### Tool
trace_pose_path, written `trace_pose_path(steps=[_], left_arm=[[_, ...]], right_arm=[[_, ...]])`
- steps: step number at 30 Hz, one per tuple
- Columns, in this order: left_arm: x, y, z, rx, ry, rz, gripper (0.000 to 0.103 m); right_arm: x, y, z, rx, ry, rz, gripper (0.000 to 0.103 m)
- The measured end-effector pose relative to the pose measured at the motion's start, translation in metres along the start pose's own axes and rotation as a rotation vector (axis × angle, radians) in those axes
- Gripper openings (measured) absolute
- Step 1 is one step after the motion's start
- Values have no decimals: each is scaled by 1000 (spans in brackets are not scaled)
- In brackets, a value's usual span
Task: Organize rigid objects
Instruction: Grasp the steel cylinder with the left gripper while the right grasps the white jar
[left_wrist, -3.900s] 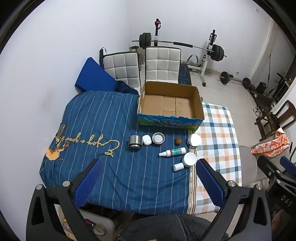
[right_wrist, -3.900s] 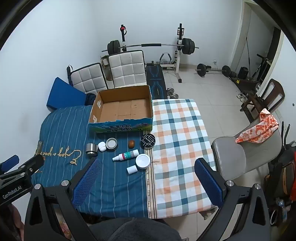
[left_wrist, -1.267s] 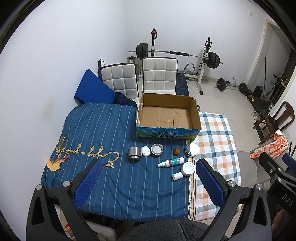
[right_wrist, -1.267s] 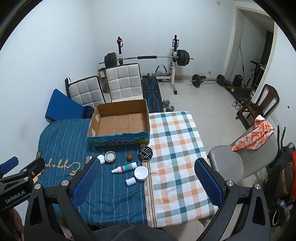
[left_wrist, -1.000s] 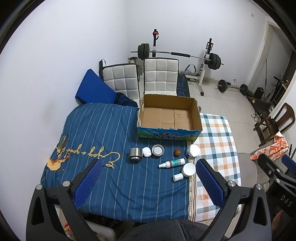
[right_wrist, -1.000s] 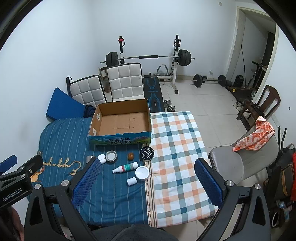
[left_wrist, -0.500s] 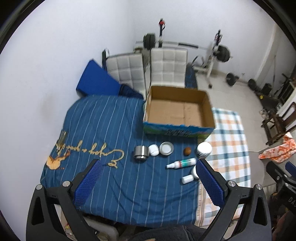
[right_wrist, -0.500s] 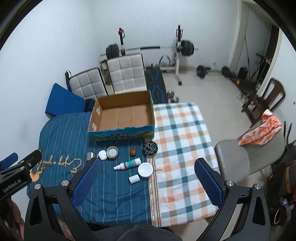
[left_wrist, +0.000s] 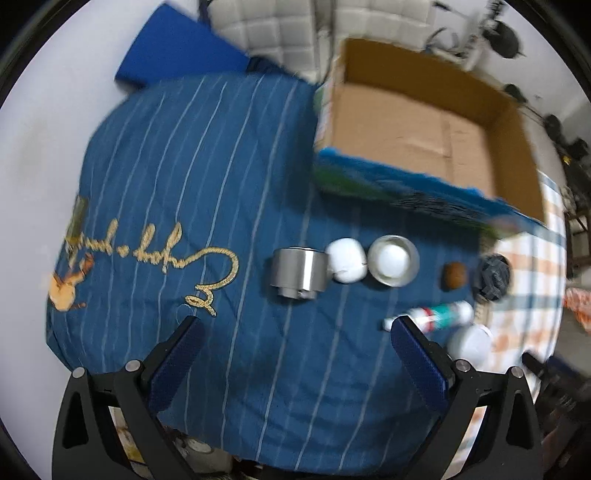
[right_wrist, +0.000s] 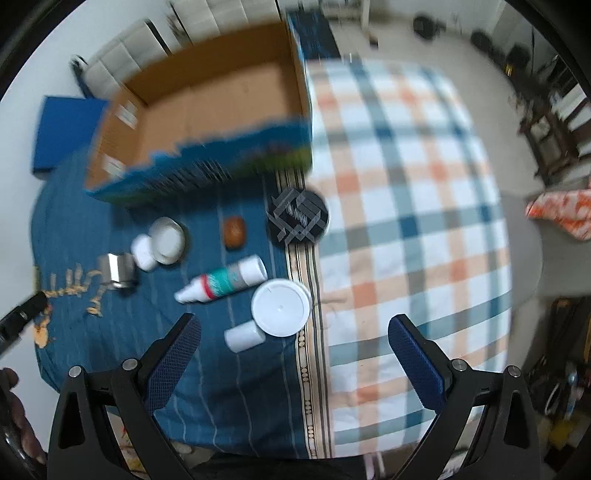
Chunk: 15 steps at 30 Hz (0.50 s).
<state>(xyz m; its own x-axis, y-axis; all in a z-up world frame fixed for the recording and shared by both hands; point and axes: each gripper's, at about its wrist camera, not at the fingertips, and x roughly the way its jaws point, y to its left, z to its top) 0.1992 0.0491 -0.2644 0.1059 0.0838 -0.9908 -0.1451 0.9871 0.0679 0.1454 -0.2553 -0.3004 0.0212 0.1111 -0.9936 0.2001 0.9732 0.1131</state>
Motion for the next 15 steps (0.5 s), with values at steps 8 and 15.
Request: trace_pose_path(steps=[8,15], left_arm=[[65,22,24,-83,114,-26,103],[115,1,44,18,194,-22,103]], right_arm=[[125,11,3,29,220,-29,89],[139,0,1,53,257,-98,71]])
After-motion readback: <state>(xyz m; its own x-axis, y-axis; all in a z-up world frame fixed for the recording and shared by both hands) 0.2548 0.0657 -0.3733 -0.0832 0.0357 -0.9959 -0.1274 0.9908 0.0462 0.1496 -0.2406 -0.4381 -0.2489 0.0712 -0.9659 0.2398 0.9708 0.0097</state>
